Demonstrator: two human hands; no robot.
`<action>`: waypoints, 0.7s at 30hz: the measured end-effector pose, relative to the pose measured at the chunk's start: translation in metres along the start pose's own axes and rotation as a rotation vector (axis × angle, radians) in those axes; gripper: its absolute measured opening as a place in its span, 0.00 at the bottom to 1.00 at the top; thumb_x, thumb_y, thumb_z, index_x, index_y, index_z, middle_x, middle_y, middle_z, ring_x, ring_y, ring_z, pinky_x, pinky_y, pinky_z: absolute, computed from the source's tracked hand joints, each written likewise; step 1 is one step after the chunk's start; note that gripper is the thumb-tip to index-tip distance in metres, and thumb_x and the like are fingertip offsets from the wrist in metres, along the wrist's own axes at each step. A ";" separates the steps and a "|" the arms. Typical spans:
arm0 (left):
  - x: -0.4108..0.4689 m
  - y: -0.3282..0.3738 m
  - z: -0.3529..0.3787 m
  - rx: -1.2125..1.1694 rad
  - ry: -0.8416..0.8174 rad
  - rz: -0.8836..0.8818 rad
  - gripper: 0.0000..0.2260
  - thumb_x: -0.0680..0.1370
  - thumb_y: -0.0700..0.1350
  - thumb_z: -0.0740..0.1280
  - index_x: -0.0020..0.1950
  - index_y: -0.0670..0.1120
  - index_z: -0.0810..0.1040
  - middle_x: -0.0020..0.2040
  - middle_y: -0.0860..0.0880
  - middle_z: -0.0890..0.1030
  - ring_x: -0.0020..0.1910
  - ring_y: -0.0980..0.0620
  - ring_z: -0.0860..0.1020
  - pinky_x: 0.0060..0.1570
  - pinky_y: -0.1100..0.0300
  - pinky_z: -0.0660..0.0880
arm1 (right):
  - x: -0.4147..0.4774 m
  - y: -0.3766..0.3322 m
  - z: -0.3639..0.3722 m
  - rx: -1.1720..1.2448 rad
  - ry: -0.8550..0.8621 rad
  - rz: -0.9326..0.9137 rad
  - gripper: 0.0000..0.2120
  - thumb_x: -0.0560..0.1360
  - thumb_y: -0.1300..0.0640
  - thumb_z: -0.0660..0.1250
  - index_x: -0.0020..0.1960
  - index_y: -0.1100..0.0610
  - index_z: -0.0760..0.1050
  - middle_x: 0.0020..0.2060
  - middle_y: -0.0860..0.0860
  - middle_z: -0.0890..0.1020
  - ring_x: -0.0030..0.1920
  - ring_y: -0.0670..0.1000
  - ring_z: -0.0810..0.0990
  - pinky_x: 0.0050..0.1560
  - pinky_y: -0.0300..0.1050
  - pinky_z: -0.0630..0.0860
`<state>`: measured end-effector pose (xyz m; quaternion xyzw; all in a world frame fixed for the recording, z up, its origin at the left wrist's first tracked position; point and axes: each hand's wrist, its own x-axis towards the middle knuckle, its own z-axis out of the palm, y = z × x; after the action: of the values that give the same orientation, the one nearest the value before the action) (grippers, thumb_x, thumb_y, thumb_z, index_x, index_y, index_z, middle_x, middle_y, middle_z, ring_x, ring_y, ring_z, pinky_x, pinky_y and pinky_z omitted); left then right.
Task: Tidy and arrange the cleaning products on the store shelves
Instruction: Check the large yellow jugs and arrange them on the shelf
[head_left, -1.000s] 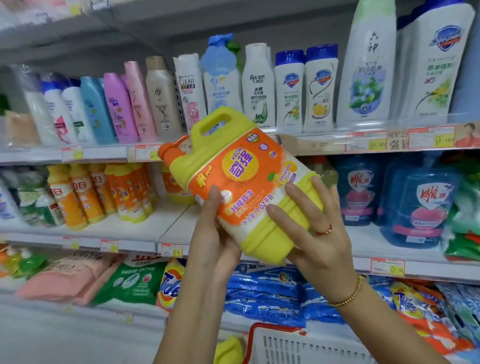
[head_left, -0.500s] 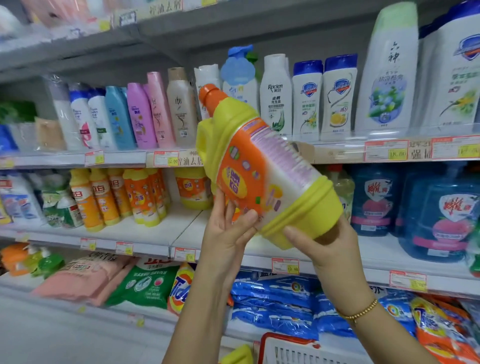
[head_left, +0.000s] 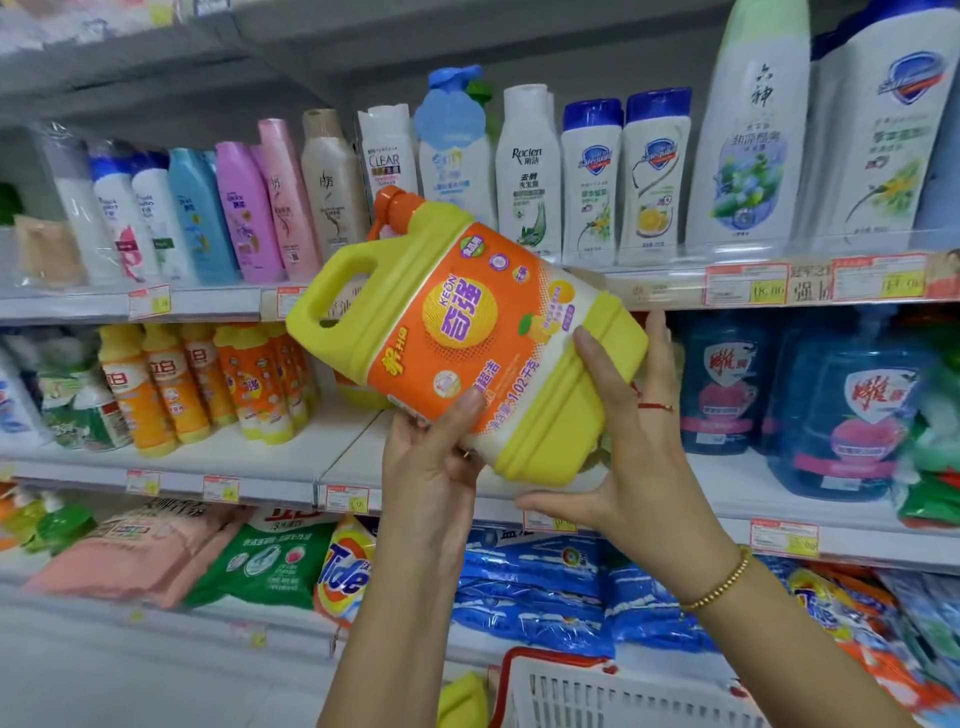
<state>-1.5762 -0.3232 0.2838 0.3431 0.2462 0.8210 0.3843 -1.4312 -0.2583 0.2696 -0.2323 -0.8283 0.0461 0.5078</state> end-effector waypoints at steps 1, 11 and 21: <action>-0.001 0.000 0.001 0.008 -0.002 0.020 0.49 0.53 0.51 0.84 0.70 0.41 0.68 0.64 0.41 0.78 0.59 0.44 0.80 0.50 0.52 0.80 | 0.000 0.002 0.001 -0.106 0.023 -0.049 0.52 0.60 0.42 0.78 0.75 0.40 0.50 0.76 0.56 0.41 0.77 0.57 0.39 0.73 0.47 0.44; -0.004 0.015 0.008 -0.094 -0.239 0.066 0.34 0.61 0.69 0.67 0.59 0.51 0.82 0.61 0.46 0.80 0.63 0.46 0.77 0.57 0.50 0.77 | -0.008 -0.008 0.004 0.079 0.265 -0.320 0.31 0.68 0.49 0.74 0.68 0.51 0.67 0.69 0.57 0.66 0.73 0.64 0.61 0.73 0.57 0.61; 0.021 0.034 -0.051 0.254 -0.169 -0.025 0.36 0.62 0.61 0.78 0.67 0.49 0.73 0.60 0.48 0.81 0.57 0.49 0.80 0.53 0.52 0.79 | -0.003 -0.025 -0.002 0.799 -0.060 0.237 0.34 0.62 0.49 0.74 0.66 0.46 0.69 0.56 0.41 0.79 0.57 0.43 0.79 0.52 0.35 0.76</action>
<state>-1.6403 -0.3328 0.2813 0.4536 0.3189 0.7468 0.3672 -1.4369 -0.2822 0.2764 -0.1094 -0.7272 0.4288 0.5247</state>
